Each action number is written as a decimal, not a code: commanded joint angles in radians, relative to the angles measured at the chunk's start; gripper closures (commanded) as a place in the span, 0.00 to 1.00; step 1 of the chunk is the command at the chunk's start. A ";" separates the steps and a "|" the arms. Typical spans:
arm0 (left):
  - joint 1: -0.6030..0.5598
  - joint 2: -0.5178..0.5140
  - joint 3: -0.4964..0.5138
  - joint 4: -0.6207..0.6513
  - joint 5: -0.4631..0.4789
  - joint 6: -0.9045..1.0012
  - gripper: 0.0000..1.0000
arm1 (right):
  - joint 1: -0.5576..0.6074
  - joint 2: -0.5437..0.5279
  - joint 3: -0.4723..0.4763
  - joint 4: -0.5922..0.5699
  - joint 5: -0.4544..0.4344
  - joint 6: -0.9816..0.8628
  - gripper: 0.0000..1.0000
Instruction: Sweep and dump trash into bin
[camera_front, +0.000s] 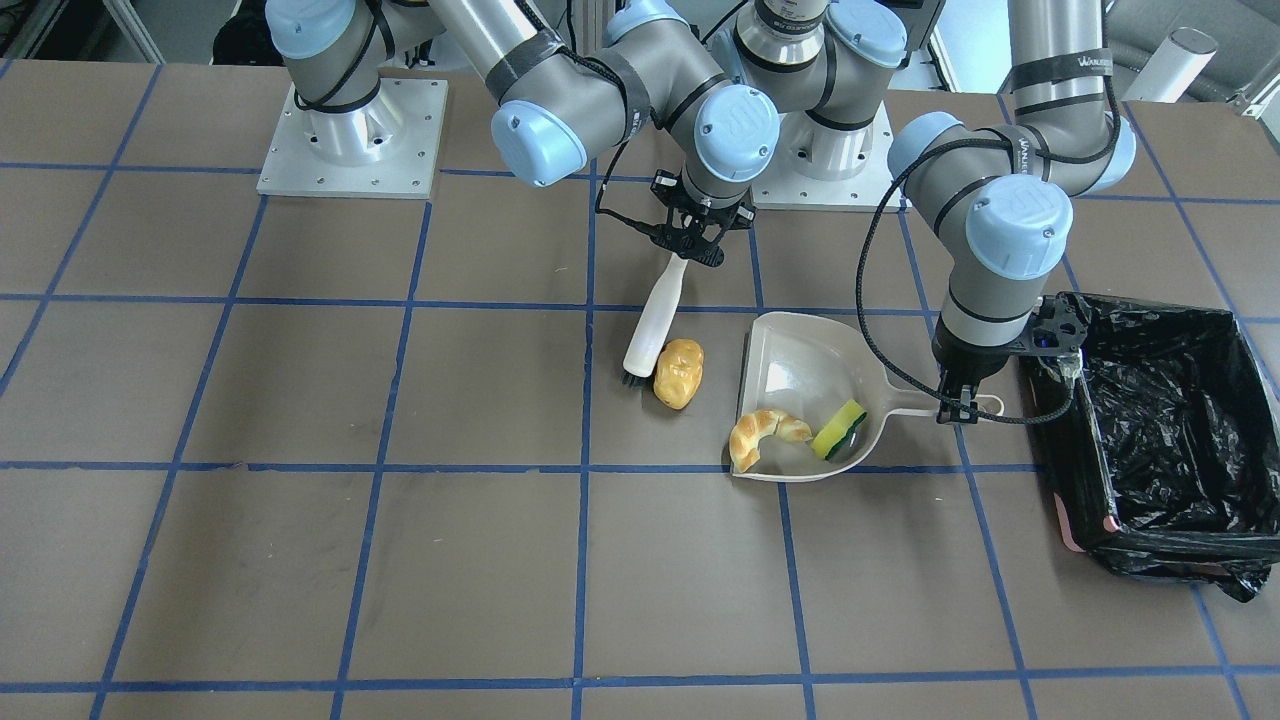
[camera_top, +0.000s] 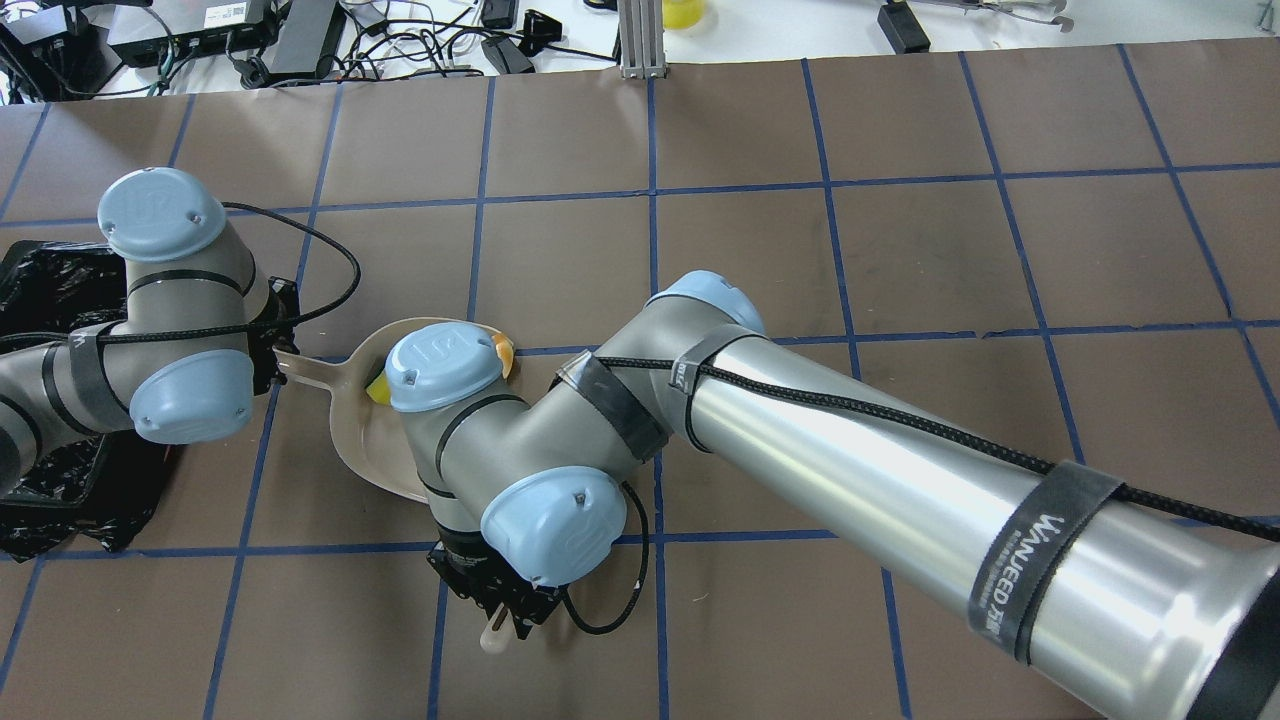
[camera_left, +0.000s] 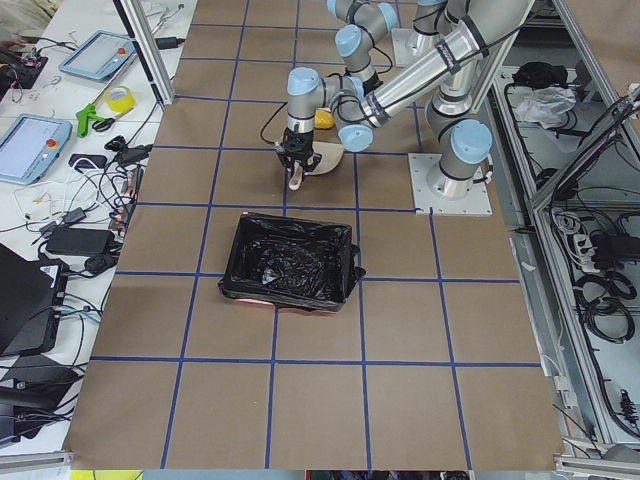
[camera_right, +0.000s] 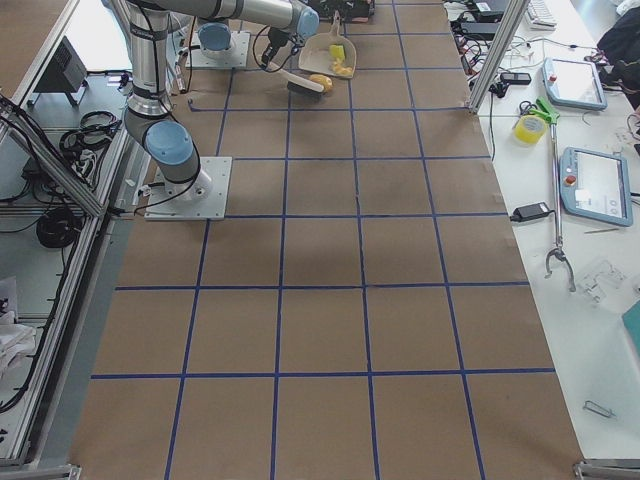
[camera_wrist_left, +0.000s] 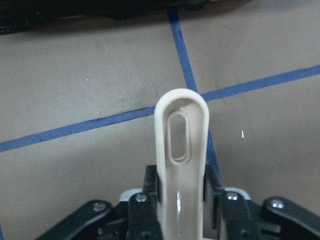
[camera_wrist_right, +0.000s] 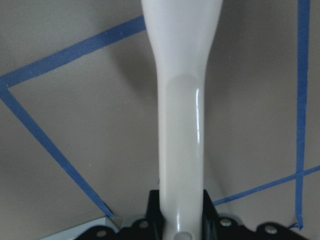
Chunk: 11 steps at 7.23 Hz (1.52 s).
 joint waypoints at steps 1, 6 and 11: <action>0.001 -0.003 0.001 0.002 0.000 0.001 1.00 | 0.000 0.020 -0.006 -0.042 0.001 -0.010 0.93; 0.001 -0.003 0.005 0.002 0.000 0.000 1.00 | 0.054 0.198 -0.248 -0.067 0.015 -0.019 0.93; 0.001 -0.003 0.012 0.002 0.000 0.001 1.00 | 0.075 0.258 -0.362 -0.002 -0.002 -0.002 0.92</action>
